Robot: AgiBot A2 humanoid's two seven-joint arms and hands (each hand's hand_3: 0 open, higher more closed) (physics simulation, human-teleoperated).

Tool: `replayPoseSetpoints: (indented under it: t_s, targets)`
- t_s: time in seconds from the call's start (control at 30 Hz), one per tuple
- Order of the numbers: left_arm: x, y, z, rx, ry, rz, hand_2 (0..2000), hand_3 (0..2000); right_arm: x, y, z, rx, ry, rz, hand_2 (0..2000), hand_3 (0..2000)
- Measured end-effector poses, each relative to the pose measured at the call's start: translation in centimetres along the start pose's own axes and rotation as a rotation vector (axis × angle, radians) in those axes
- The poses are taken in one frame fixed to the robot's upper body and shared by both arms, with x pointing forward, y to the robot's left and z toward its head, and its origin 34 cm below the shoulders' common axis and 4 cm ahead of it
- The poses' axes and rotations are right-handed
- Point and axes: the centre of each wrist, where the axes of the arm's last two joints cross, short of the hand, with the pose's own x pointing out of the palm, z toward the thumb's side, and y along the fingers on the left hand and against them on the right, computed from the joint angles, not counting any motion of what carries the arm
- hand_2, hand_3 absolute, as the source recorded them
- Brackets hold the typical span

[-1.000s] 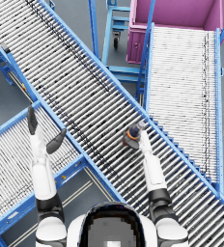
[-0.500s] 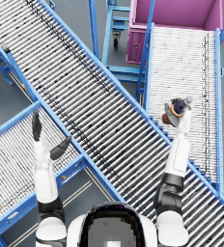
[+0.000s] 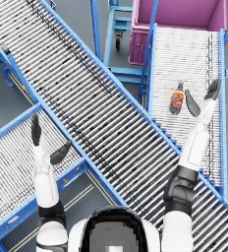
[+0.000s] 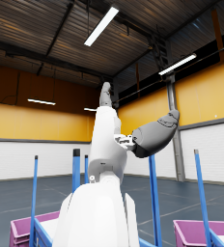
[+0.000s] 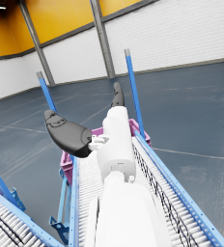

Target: Pick up the oil and place it on the left assembly line, put the cola on the right, and keep Sprite still

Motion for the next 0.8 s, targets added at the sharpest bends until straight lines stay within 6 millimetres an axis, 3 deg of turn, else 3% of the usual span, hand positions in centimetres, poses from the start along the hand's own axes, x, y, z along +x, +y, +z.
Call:
replayPoseSetpoints:
  t_s: [0.13,0.23,0.5,0.8]
  targets:
    - [0.0,0.7,0.1,0.015,0.001,-0.004,0,0,2.1,3.7,3.7,-0.211,0.037,0.098,0,0]
    - [0.1,1.1,0.1,0.018,0.001,-0.007,0,0,3.1,6.3,5.0,-0.296,0.042,0.146,0,0]
    - [0.1,1.7,-0.5,0.006,-0.002,-0.005,0,0,4.2,12.4,4.2,-0.322,0.050,0.231,0,0]
    - [0.9,0.4,-1.8,-0.086,-0.063,-0.043,0,0,4.8,13.9,3.1,-0.256,0.025,0.323,0,0]
